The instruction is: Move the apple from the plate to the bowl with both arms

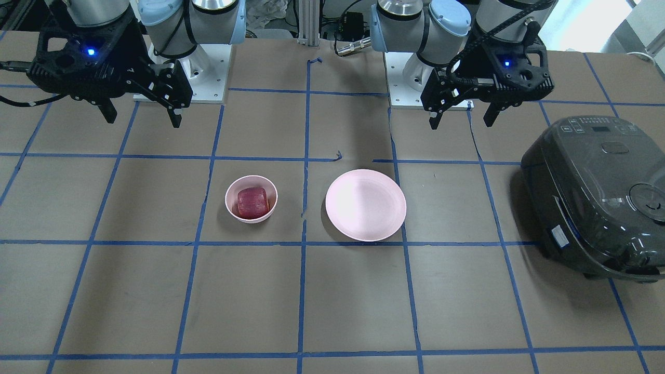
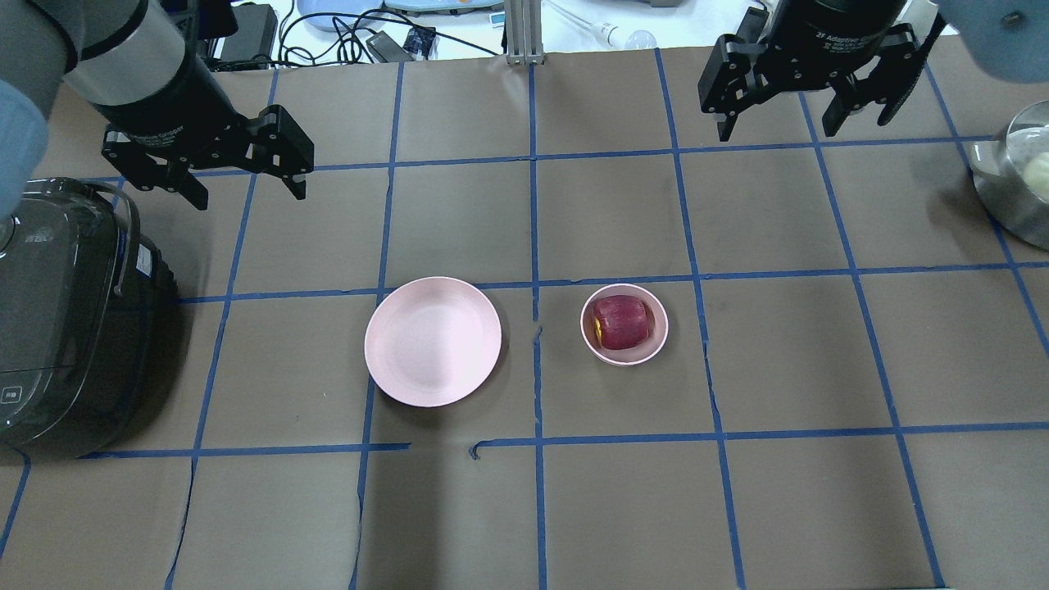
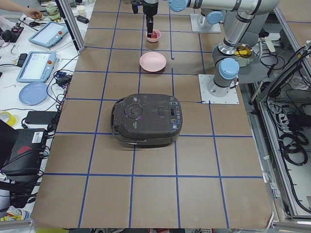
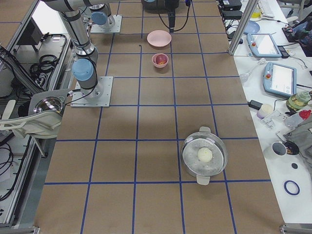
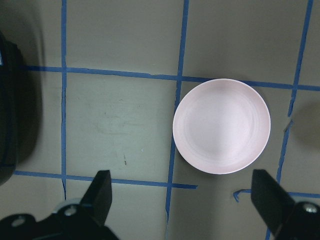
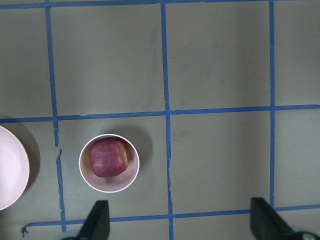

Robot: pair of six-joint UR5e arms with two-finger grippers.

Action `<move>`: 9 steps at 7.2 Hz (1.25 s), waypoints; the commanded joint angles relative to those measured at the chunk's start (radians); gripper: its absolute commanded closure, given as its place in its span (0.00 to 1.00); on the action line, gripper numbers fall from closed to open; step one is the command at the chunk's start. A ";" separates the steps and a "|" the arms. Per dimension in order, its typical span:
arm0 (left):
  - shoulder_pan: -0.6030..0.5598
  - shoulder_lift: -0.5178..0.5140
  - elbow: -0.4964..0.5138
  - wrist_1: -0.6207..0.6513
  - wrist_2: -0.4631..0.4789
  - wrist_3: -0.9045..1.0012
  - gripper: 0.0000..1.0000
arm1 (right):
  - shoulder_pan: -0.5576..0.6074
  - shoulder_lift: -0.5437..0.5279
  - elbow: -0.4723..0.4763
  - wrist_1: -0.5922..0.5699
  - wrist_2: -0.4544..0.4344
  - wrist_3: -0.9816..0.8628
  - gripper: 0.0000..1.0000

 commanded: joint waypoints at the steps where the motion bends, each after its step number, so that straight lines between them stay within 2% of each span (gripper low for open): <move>1: -0.001 -0.004 0.000 0.004 -0.008 0.002 0.00 | 0.007 0.000 0.000 0.000 0.002 0.000 0.00; 9: -0.007 -0.019 0.008 0.020 -0.017 -0.007 0.00 | 0.007 0.004 0.000 -0.021 -0.001 0.002 0.00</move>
